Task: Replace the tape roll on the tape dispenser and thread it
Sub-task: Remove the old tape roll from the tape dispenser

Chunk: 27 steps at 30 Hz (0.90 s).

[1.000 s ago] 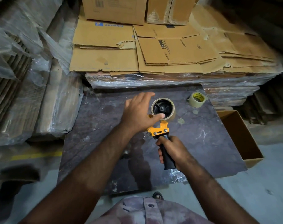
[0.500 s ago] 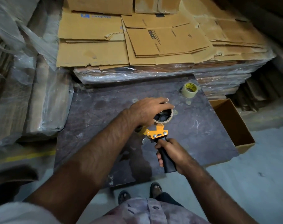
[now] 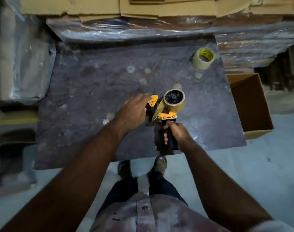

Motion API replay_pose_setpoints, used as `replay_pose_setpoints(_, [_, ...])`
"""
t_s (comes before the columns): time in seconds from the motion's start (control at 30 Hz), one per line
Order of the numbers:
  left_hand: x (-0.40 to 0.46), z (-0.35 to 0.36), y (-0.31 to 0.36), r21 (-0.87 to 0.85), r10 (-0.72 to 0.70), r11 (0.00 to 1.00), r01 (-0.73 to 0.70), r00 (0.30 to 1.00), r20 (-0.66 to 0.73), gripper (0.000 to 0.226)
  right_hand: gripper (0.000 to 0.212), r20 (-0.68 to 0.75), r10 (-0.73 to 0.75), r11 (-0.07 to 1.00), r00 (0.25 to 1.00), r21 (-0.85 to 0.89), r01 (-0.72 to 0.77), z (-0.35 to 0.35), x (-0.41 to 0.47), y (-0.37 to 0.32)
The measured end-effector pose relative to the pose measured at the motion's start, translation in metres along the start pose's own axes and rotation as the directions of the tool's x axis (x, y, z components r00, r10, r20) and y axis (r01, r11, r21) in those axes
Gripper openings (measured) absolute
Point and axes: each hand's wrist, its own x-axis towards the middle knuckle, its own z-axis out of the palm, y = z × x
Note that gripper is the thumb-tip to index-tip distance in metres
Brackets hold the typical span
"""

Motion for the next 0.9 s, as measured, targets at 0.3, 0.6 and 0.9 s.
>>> replay_pose_setpoints(0.3, [0.0,0.019,0.01,-0.09,-0.16,0.983,0.158,0.987,-0.023,0.051,0.015,0.131,-0.047,0.994,0.99,-0.091,0.059,-0.024,0.027,-0.007])
replay_pose_setpoints(0.6, [0.046,0.021,0.026,-0.096,-0.177,0.98,0.172,0.983,-0.044,0.042,0.029,-0.174,-0.49,0.771,0.854,-0.543,0.332,-0.052,0.037,-0.045])
replay_pose_setpoints(0.9, [0.102,0.044,0.033,0.088,-0.382,0.924,0.373,0.876,0.294,0.032,0.019,-0.177,-0.286,0.881,0.942,-0.435,0.186,-0.054,0.082,-0.071])
